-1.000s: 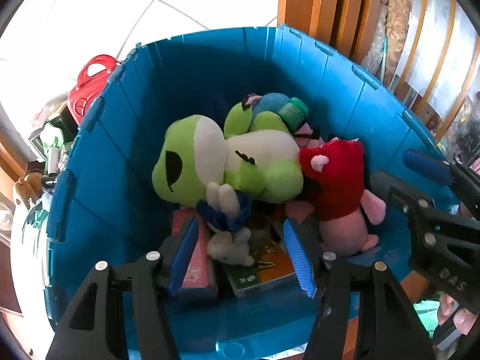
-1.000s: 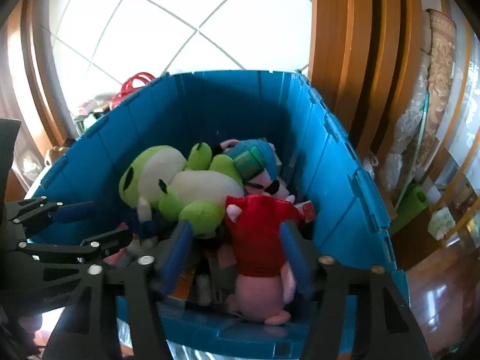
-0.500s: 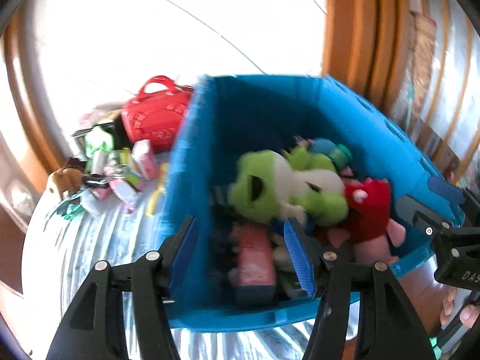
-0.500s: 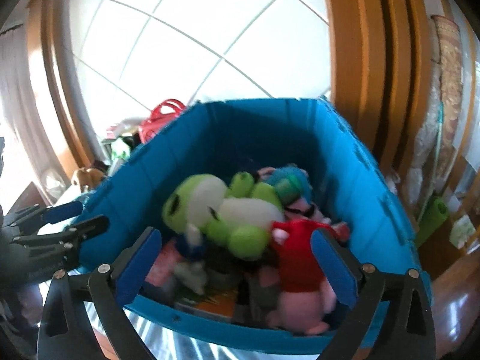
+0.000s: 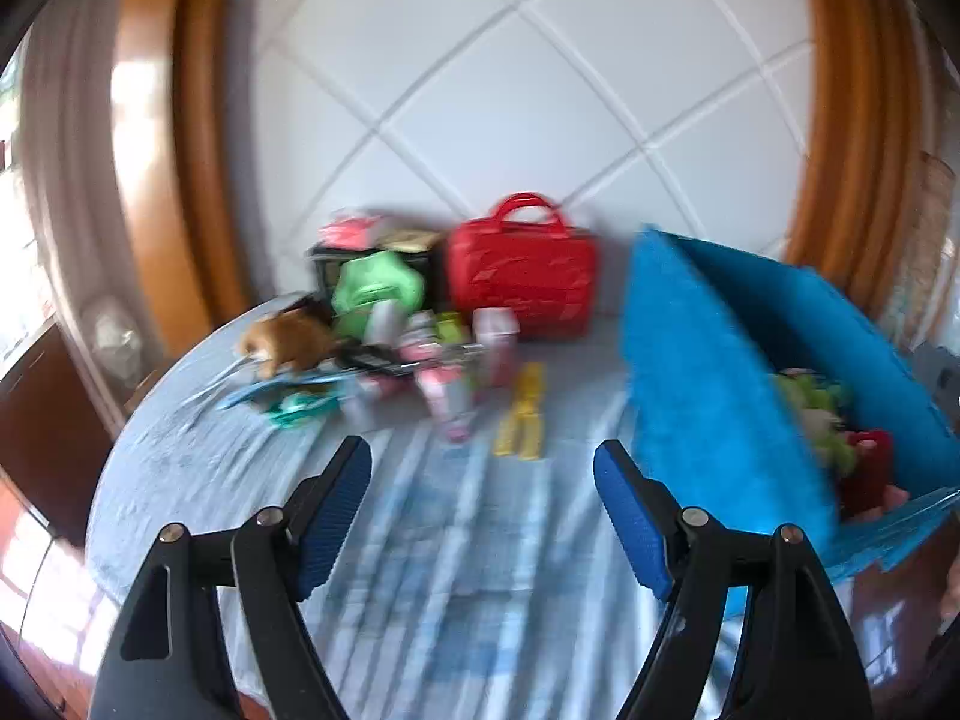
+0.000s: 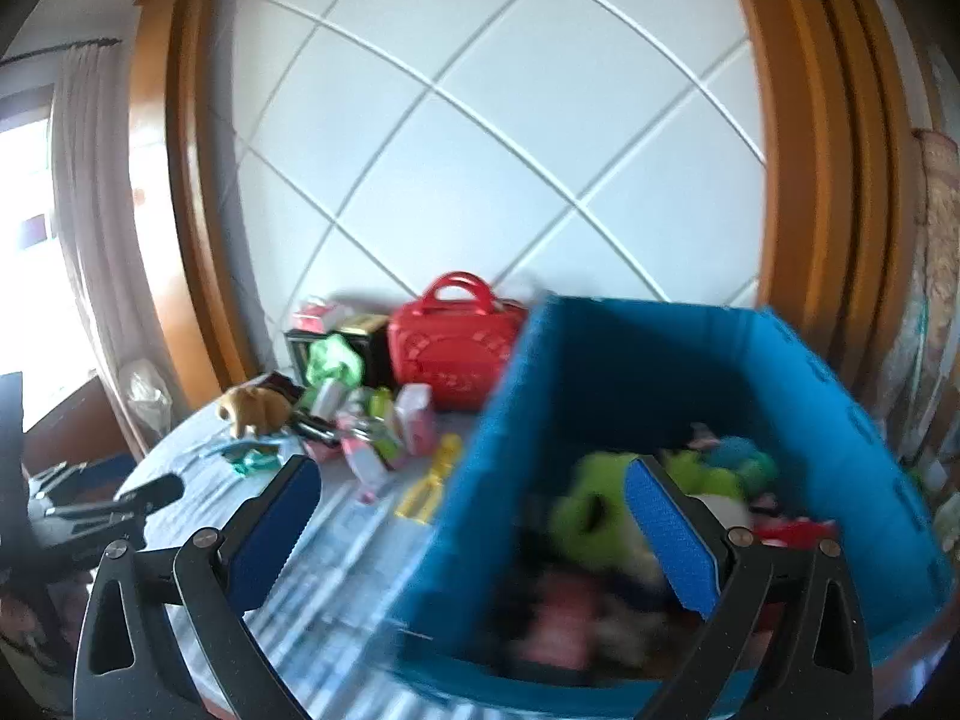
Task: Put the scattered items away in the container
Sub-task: 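Withdraw both tools from the box back toward the pile on the bed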
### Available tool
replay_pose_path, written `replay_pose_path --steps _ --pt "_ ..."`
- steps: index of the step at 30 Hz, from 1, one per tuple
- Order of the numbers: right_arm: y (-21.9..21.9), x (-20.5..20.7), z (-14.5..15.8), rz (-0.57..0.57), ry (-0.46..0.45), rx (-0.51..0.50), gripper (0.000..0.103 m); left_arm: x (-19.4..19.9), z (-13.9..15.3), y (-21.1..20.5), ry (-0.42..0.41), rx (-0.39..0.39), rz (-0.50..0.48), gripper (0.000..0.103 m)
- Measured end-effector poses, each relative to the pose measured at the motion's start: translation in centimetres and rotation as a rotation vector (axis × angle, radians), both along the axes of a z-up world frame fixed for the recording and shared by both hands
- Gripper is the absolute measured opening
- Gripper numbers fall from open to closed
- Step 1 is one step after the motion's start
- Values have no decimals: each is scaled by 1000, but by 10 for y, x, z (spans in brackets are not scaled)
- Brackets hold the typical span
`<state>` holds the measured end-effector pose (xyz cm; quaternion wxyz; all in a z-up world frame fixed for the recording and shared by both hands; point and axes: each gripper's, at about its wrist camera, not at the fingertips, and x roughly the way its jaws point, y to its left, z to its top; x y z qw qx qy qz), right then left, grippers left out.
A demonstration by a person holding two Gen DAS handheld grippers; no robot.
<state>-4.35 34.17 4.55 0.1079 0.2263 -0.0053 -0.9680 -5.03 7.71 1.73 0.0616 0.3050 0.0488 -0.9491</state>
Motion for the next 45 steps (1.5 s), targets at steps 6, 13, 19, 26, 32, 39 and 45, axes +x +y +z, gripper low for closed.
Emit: replay_pose_path --steps 6,13,19,26,32,39,45 --pt "-102 -13 0 26 -5 -28 103 3 -24 -119 -65 -10 67 76" --pt "-161 -41 -19 -10 -97 23 103 -5 -37 -197 -76 37 112 76" --pt "-175 -69 -36 30 -126 41 103 -20 -41 -221 -106 34 167 76" --pt "-179 -120 -69 80 -186 -4 103 -48 -46 -232 -119 11 210 76" --pt "-193 -153 -85 110 -239 13 103 -70 -61 -249 -157 20 239 76" --pt "-218 -173 -102 90 -278 -8 103 -106 -80 -270 -177 21 177 76" --pt "-259 -196 -143 64 -375 -36 103 -147 -122 -288 -227 39 101 76"
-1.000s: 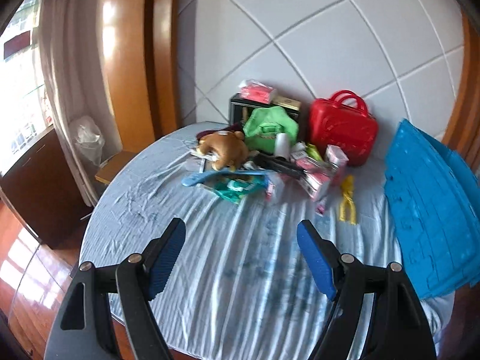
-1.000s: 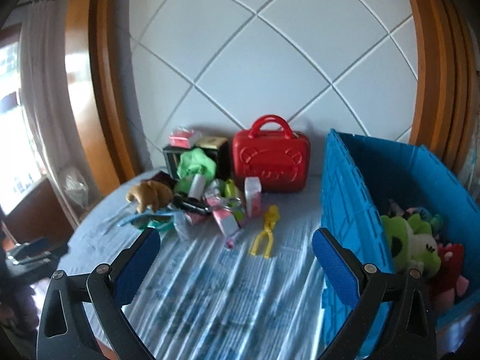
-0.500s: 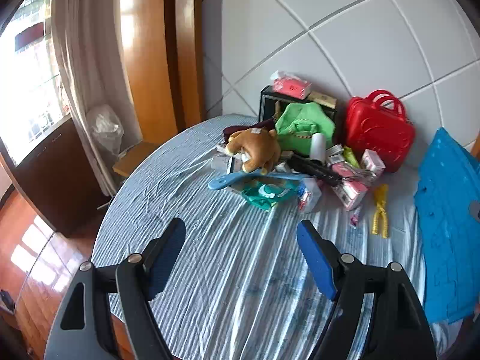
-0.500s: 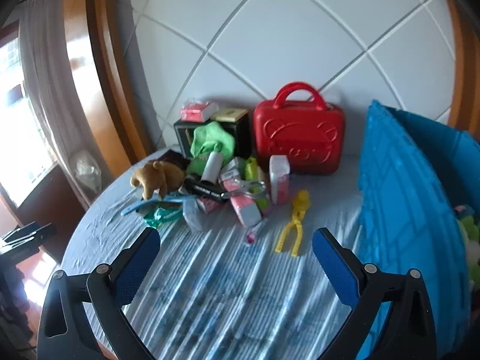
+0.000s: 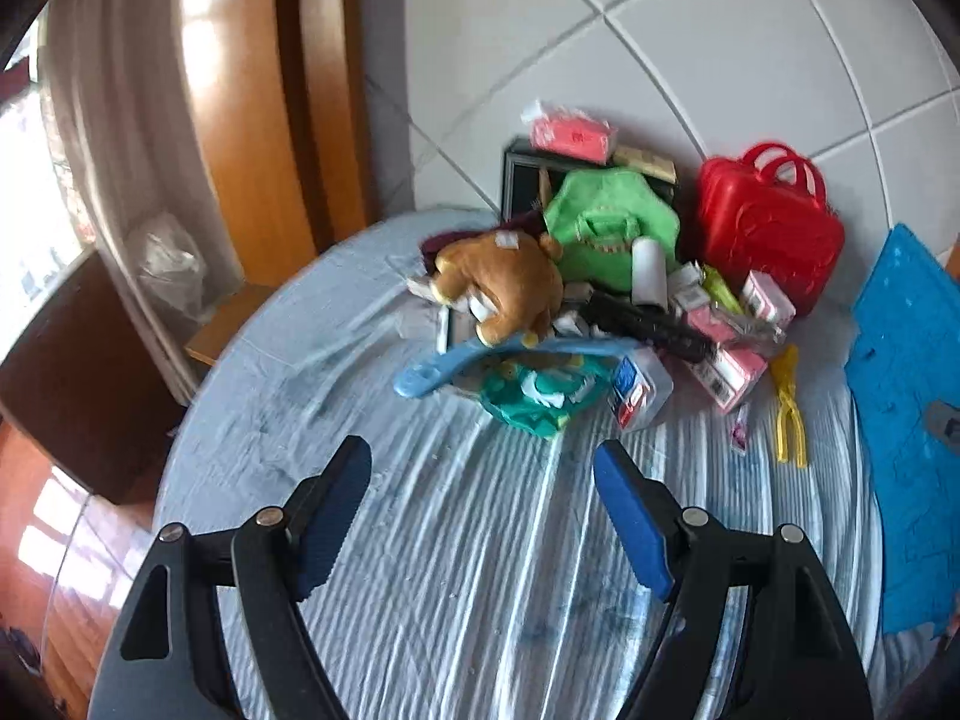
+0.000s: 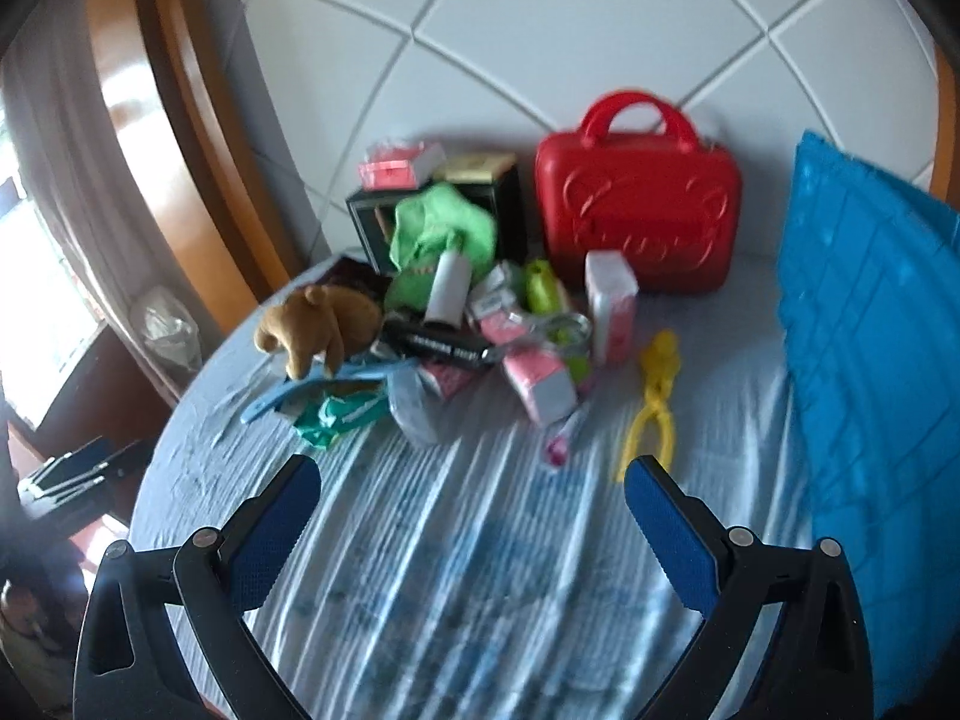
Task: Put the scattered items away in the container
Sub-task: 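Withdraw both tools from the box back toward the pile on the bed, then grasp the green wipes pack with the left tool while the right tool grasps the clear plastic box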
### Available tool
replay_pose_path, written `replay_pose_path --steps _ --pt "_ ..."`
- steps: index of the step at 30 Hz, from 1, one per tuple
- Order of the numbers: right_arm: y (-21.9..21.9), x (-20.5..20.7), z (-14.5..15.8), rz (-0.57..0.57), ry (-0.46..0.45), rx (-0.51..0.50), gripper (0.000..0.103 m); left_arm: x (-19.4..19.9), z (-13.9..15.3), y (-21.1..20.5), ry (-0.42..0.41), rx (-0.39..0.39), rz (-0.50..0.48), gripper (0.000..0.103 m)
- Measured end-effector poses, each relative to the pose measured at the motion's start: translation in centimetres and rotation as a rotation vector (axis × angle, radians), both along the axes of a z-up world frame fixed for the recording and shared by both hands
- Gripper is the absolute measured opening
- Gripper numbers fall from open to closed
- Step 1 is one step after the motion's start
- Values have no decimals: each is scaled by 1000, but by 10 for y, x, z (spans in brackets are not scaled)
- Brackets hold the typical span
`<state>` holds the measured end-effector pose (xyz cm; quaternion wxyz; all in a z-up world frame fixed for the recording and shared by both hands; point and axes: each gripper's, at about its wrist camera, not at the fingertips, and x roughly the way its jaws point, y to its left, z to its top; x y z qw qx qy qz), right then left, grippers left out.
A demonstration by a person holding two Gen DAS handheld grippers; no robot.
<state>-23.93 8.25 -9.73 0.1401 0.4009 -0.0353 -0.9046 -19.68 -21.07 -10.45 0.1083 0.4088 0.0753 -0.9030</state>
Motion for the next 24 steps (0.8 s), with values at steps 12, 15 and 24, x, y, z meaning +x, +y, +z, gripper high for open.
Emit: replay_pose_path --steps 12,15,24 --pt "-64 -63 -84 -15 -117 -10 103 -99 -95 10 -109 16 -151 76" --pt "-79 -80 -112 -26 -131 13 103 -124 -125 14 -126 21 -193 76" --pt "-102 -131 -172 -55 -183 2 103 -176 -176 22 -90 -45 -281 76"
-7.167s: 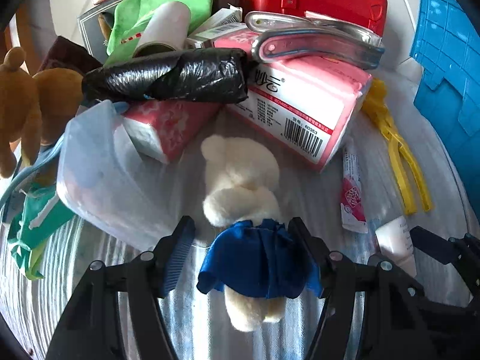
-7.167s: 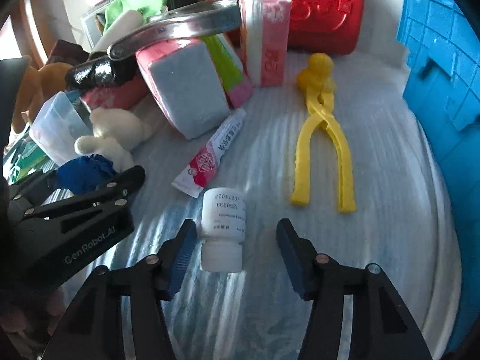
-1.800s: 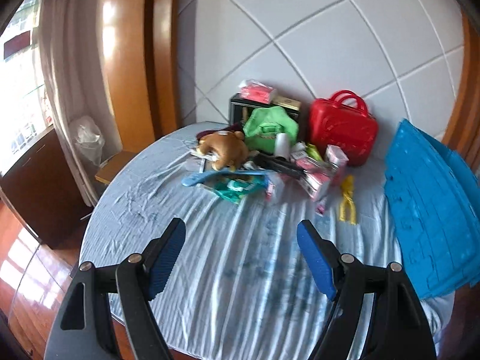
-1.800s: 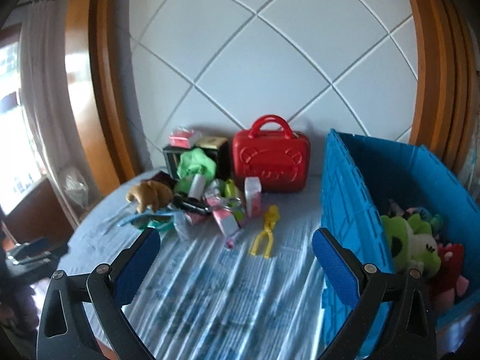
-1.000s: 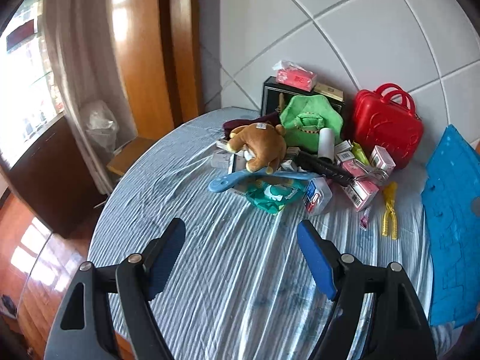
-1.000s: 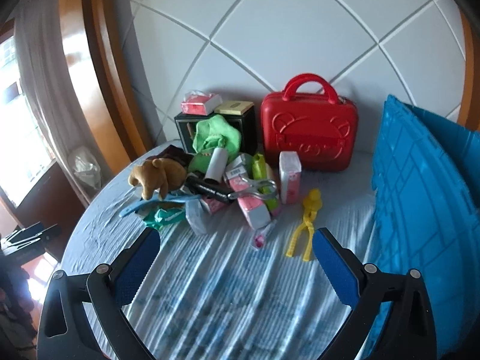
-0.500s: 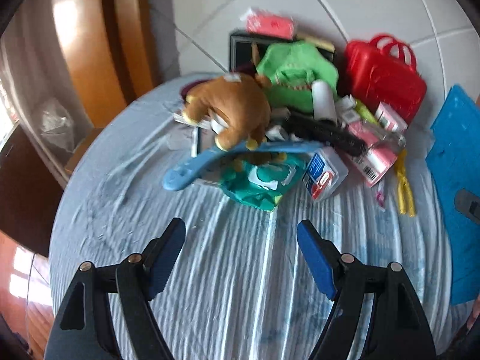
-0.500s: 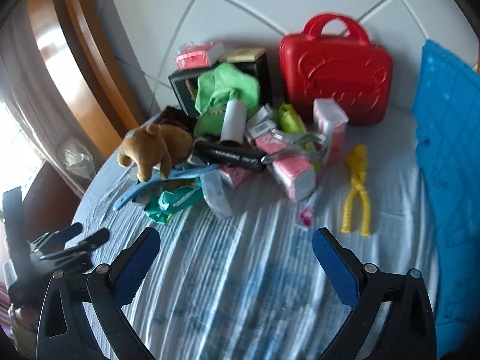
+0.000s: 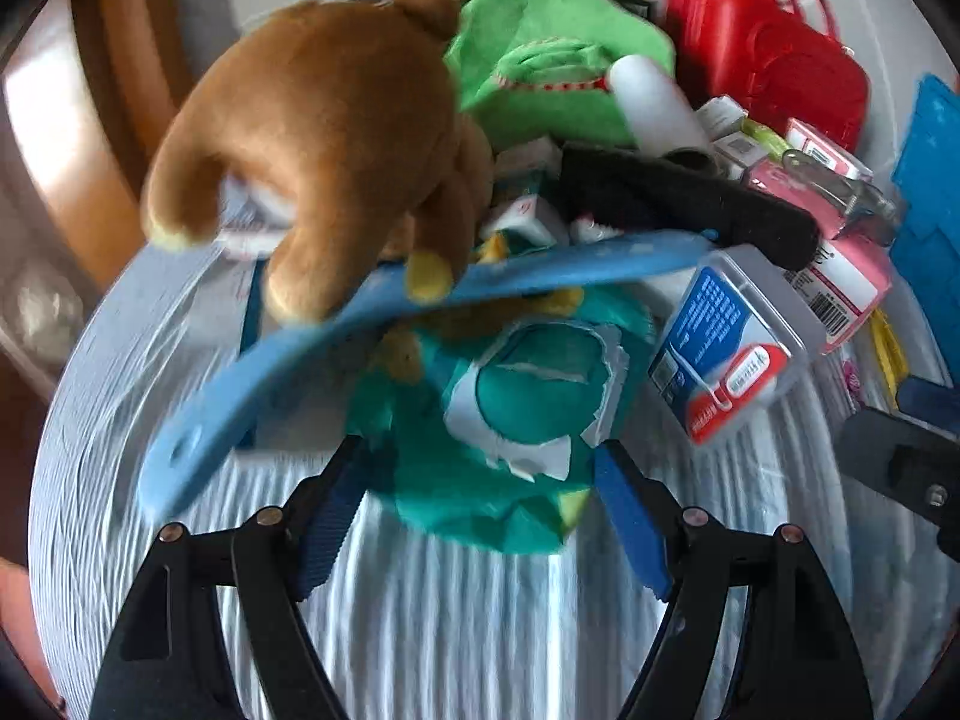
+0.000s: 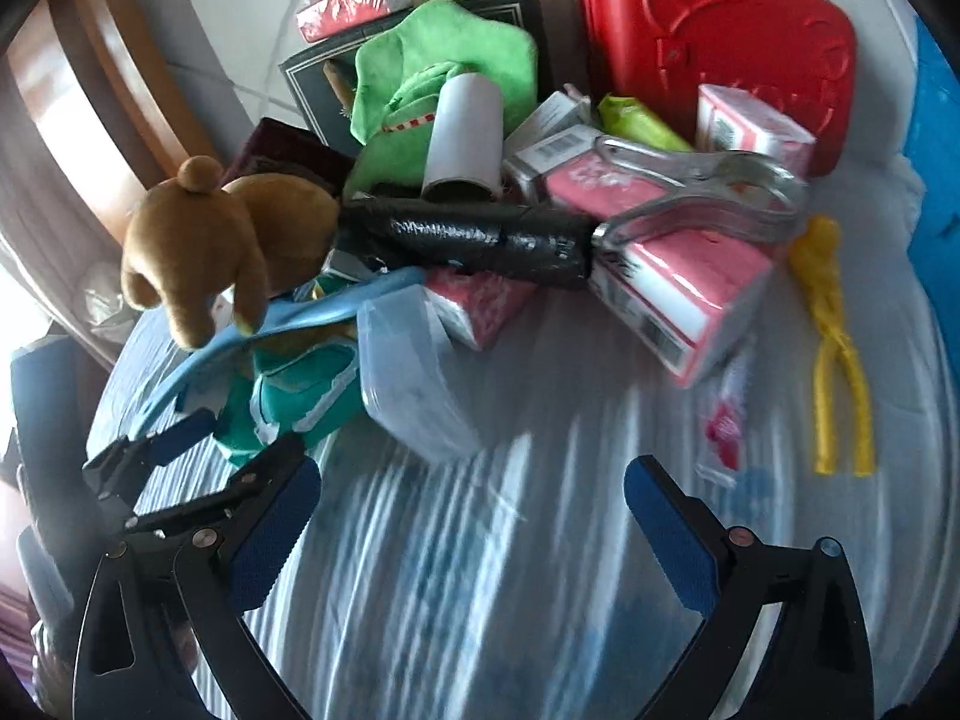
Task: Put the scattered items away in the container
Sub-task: 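Grasp the green wipes pack with the left tool while the right tool grasps the clear plastic box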
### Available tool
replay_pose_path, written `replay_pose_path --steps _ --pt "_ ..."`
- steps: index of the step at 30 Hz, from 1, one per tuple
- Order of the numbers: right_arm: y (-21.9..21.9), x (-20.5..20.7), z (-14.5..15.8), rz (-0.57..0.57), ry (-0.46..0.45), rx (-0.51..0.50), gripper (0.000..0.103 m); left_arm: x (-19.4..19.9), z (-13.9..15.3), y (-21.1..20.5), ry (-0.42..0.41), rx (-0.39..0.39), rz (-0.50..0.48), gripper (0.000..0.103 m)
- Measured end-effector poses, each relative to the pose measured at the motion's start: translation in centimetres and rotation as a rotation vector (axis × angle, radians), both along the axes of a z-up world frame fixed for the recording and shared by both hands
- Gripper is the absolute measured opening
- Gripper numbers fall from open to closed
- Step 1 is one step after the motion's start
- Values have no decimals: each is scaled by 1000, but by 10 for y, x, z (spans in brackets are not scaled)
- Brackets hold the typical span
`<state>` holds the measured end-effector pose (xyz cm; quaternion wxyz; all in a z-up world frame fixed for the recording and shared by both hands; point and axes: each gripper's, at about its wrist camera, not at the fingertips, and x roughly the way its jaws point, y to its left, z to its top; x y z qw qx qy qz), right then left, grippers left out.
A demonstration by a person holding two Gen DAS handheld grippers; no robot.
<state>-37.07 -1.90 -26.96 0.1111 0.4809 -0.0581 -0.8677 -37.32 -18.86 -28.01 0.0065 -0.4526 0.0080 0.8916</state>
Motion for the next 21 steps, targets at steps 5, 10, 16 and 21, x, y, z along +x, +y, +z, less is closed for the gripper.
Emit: replay_pose_path --steps 5,10,16,21 --pt "-15 -21 -19 13 -11 22 101 -15 -16 9 -2 11 -33 86" --pt "-22 -34 -33 32 -44 47 49 -21 -24 13 17 -16 -21 92" --pt "-8 -23 -33 32 -50 30 38 -10 -19 18 22 3 -14 75" --pt "24 2 -26 -4 -70 -19 37 16 -14 24 -28 73 9 75"
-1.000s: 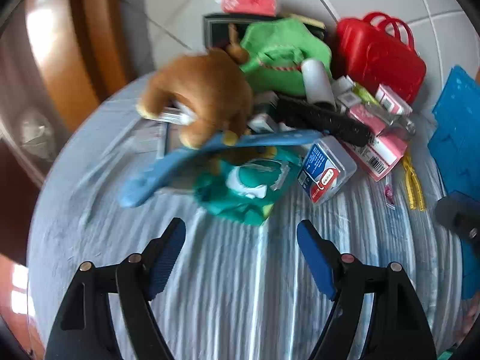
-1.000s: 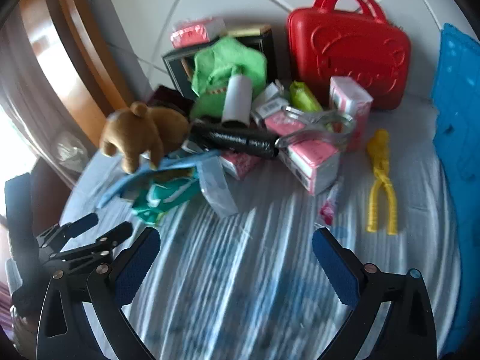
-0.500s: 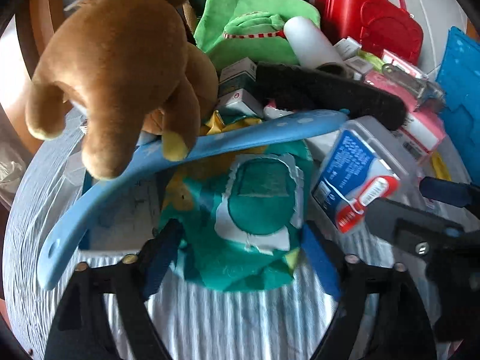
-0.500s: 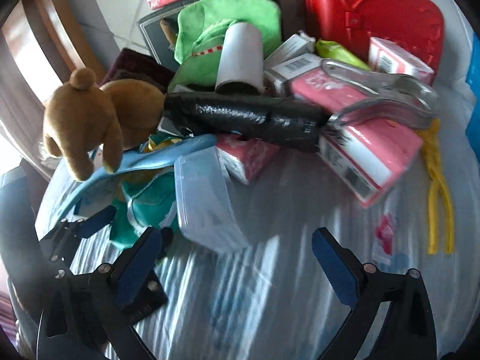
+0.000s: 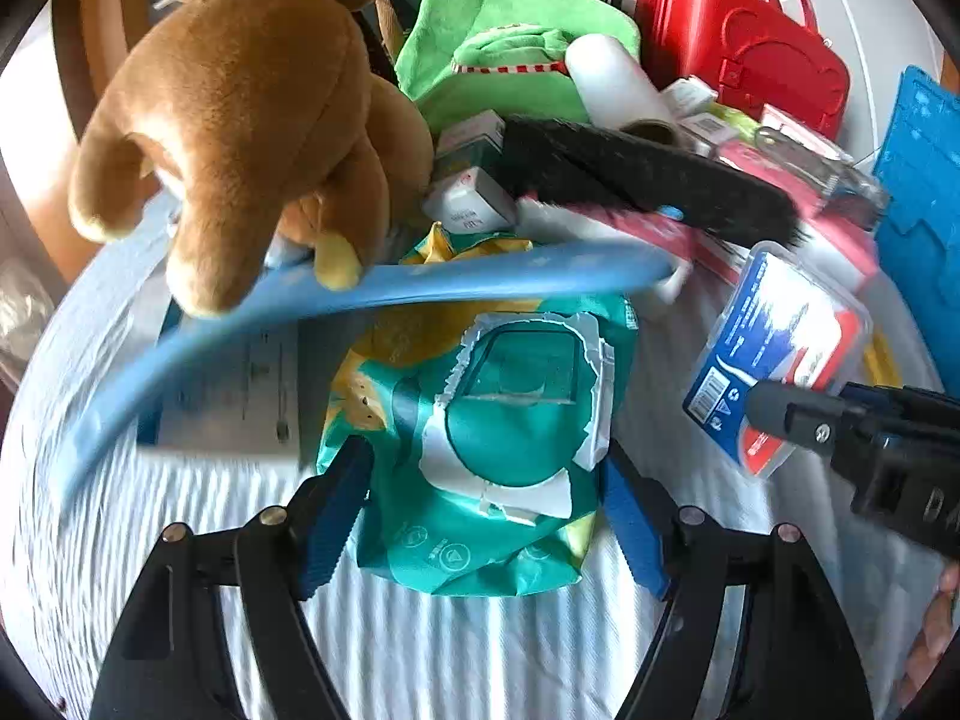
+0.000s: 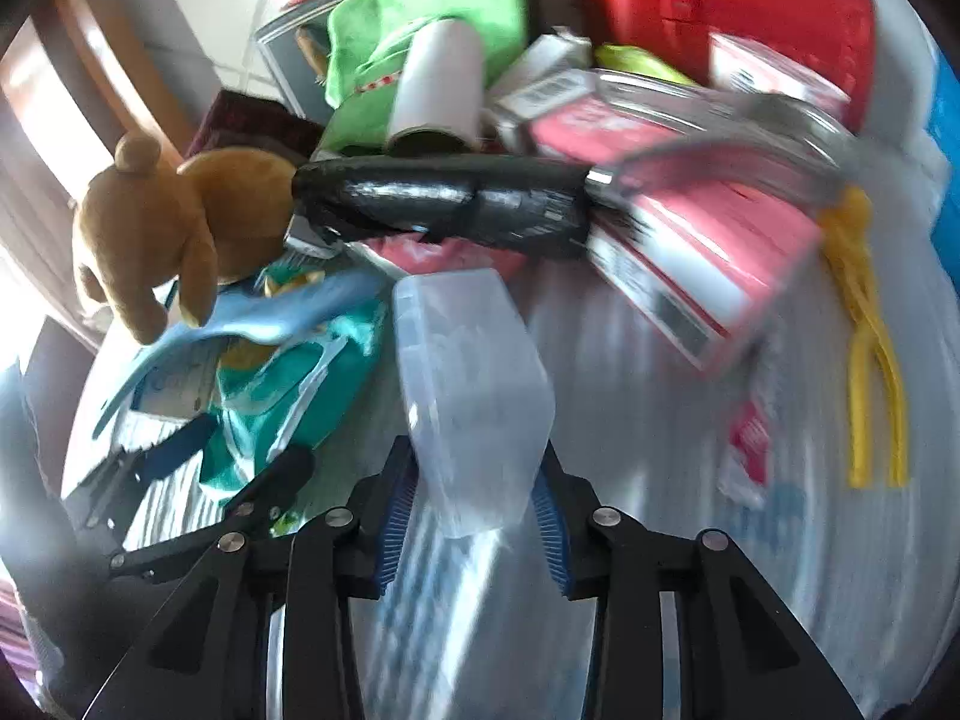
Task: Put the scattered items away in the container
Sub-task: 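Grasp the green wipes pack with the left tool while the right tool grasps the clear plastic box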
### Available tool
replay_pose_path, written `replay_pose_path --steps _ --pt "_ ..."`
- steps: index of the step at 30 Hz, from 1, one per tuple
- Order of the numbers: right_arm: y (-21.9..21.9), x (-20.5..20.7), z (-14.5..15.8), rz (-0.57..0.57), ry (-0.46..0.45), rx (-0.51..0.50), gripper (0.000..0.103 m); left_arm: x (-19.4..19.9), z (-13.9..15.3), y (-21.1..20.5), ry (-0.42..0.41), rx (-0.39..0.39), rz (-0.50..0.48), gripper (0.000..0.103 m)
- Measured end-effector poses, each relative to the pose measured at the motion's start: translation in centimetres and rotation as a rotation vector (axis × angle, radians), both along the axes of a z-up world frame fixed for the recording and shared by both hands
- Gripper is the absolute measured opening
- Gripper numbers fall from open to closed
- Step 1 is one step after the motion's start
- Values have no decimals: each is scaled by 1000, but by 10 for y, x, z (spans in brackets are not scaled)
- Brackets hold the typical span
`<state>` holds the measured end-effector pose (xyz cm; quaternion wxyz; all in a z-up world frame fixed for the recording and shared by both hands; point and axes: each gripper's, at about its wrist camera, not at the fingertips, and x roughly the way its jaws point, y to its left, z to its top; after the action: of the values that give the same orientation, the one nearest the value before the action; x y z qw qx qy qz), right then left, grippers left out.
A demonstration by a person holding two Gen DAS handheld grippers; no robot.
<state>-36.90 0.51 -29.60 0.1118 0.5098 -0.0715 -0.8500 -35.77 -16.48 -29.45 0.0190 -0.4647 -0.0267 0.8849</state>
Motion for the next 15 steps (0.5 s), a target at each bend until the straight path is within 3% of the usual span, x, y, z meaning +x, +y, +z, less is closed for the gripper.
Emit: replay_pose_path --steps 6,11,15 --pt "36 30 -2 -23 -62 -68 36 35 11 13 -51 52 -12 75" --pt "48 30 -4 -46 -83 -63 45 28 22 28 -38 -36 -31 82" --pt "48 31 1 -50 -74 -72 49 11 5 29 -103 -33 -39 87"
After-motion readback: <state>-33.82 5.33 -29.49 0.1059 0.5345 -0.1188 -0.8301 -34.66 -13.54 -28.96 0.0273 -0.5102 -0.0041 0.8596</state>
